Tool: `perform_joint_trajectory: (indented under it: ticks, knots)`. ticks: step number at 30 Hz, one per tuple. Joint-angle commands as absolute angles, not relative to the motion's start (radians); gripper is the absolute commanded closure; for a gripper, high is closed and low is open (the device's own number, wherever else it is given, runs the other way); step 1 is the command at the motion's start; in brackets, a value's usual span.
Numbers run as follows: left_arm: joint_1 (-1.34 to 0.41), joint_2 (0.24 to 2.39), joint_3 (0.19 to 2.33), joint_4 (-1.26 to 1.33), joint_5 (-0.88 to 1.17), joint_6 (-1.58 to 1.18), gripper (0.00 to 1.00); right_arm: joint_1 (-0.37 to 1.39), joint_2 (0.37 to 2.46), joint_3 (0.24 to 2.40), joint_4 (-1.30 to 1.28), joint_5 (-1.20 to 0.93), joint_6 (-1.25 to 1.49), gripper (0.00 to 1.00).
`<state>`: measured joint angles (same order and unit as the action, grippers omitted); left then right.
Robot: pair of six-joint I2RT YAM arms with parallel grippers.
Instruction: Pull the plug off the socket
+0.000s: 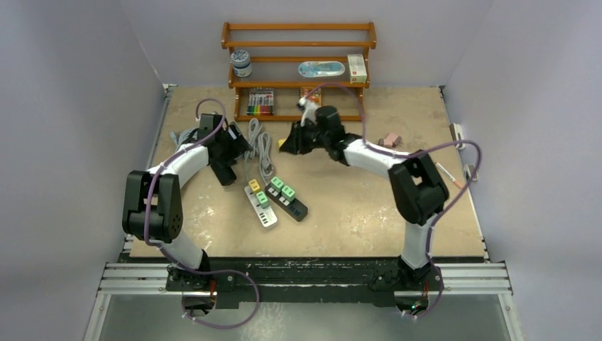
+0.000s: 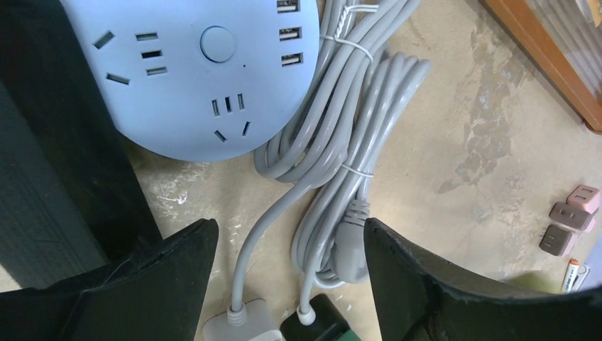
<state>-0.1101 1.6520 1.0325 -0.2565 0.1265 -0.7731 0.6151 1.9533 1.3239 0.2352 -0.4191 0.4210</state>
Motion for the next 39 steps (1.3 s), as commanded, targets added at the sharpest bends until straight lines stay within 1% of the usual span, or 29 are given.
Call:
perform_joint_trajectory:
  ticks: [1, 5, 10, 17, 22, 26, 29, 33, 34, 35, 36, 38, 39]
  knots:
    - [-0.095, 1.581, 1.081, -0.282, 0.093, -0.720, 0.26, 0.487, 1.788, 1.286, 0.378, -0.459, 0.377, 1.00]
    - [-0.084, 1.549, 1.080, -0.304, 0.069, -0.689, 0.26, 0.416, 1.733, 1.213, 0.366, -0.504, 0.350, 1.00]
    - [-0.051, 1.519, 1.080, -0.317, 0.069, -0.673, 0.26, 0.327, 1.680, 1.057, 0.419, -0.602, 0.394, 1.00]
    - [-0.003, 1.517, 1.075, -0.320, 0.095, -0.660, 0.26, 0.244, 1.651, 0.908, 0.415, -0.672, 0.417, 1.00]
    - [0.002, 1.513, 1.068, -0.304, 0.125, -0.663, 0.26, 0.206, 1.682, 0.920, 0.378, -0.670, 0.415, 1.00]
    - [0.002, 1.492, 1.067, -0.303, 0.144, -0.648, 0.26, 0.198, 1.782, 0.976, 0.309, -0.696, 0.404, 1.00]
    - [0.002, 1.460, 1.054, -0.279, 0.202, -0.624, 0.26, 0.198, 1.841, 1.012, 0.280, -0.699, 0.408, 0.99]
    - [0.002, 1.456, 1.048, -0.277, 0.323, -0.565, 0.26, 0.197, 1.894, 1.039, 0.253, -0.701, 0.408, 0.90]
    - [0.002, 1.465, 1.054, -0.296, 0.332, -0.545, 0.26, 0.198, 1.903, 1.046, 0.249, -0.706, 0.406, 0.85]
    - [0.002, 1.477, 1.062, -0.319, 0.337, -0.527, 0.26, 0.198, 1.908, 1.053, 0.245, -0.711, 0.404, 0.77]
    - [0.002, 1.494, 1.076, -0.341, 0.332, -0.509, 0.26, 0.198, 1.909, 1.060, 0.242, -0.712, 0.398, 0.64]
    - [0.000, 1.525, 1.089, -0.380, 0.311, -0.489, 0.26, 0.198, 1.902, 1.071, 0.226, -0.688, 0.389, 0.51]
    - [0.000, 1.539, 1.094, -0.388, 0.308, -0.486, 0.26, 0.198, 1.891, 1.076, 0.218, -0.652, 0.377, 0.41]
